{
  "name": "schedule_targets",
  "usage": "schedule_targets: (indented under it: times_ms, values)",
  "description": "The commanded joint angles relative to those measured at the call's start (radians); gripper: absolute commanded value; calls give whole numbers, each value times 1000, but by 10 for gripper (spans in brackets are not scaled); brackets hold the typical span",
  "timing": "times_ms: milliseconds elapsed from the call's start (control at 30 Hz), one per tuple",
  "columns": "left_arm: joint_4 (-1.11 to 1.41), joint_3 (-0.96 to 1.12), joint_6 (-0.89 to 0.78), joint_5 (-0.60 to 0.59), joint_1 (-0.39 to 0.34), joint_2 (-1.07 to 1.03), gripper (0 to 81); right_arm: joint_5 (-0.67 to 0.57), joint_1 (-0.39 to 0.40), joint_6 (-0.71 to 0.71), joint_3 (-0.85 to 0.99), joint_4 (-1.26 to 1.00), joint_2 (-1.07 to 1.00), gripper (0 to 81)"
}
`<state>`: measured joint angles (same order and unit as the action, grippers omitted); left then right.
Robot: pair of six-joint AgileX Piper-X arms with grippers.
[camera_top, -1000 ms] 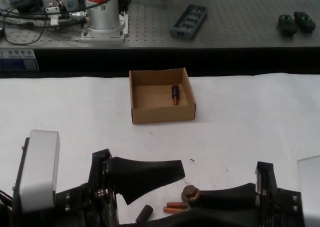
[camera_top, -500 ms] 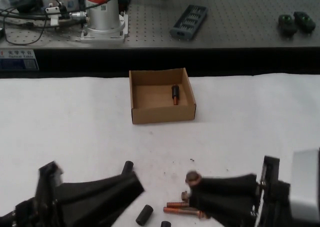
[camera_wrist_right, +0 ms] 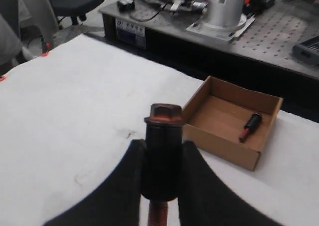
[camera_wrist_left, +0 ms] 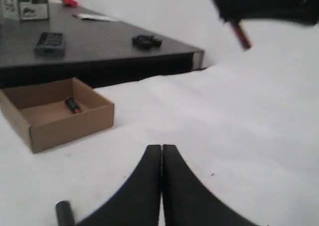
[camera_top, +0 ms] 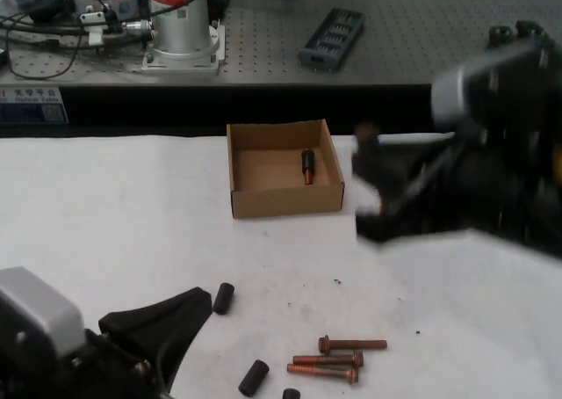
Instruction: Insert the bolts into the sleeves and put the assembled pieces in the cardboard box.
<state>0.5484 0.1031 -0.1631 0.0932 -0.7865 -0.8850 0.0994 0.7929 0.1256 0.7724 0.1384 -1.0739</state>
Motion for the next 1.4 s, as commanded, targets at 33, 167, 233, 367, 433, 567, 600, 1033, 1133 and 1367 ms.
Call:
schedule_targets:
  times_ms: [33, 167, 233, 367, 433, 567, 600, 1033, 1133, 1367]
  values:
    - [-149, 56, -28, 30, 1, 7, 6, 19, -47, 16, 116, 138, -61, 55]
    - [-253, 99, -16, 30, 1, 7, 6, 17, -88, -8, 224, 200, -172, 55]
    - [-253, 99, -16, 30, 1, 7, 6, 17, -103, -21, 264, 191, -231, 55]
    - [-235, 99, -9, 30, 1, 7, 6, 17, -137, -60, 354, 176, -360, 55]
    - [-232, 99, -9, 30, 1, 7, 6, 17, -160, -60, 418, 180, -437, 55]
    - [-232, 99, 32, 51, 1, 7, 6, -24, -204, -60, 570, 234, -599, 55]
    - [-232, 99, 35, 59, 1, 7, 6, -26, -214, -60, 604, 256, -632, 55]
    - [-232, 94, 70, 61, 1, 7, 6, -68, -272, -58, 986, 372, -1003, 55]
    - [-232, 94, 70, 61, 1, 7, 6, -72, -272, -55, 1052, 372, -1073, 55]
    - [-232, 94, 70, 61, 1, 7, 6, -113, -272, -51, 1119, 368, -1183, 55]
